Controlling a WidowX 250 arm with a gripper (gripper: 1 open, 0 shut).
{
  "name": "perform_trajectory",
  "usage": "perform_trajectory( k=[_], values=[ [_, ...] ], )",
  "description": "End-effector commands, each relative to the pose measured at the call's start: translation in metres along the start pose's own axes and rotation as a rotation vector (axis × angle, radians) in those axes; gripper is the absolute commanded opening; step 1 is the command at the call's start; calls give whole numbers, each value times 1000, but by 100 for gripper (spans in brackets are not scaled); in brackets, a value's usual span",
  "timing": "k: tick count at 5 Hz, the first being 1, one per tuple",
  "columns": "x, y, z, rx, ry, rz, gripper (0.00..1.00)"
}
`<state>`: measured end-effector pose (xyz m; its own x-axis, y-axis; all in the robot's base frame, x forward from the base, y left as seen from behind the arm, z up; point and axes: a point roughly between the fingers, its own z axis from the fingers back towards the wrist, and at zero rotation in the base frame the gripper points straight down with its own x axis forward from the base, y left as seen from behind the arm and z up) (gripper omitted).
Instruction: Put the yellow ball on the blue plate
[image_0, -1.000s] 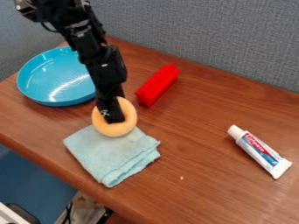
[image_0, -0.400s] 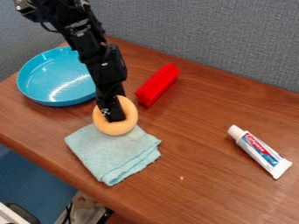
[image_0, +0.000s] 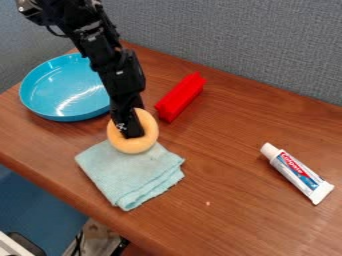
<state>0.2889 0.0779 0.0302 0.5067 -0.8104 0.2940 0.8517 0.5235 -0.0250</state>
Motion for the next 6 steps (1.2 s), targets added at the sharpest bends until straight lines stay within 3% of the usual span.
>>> perform_trajectory(
  k=[1, 6],
  values=[
    [-22, -9, -62, -147, 18, 57, 0],
    [-20, -9, -66, -157, -7, 68, 0]
  ],
)
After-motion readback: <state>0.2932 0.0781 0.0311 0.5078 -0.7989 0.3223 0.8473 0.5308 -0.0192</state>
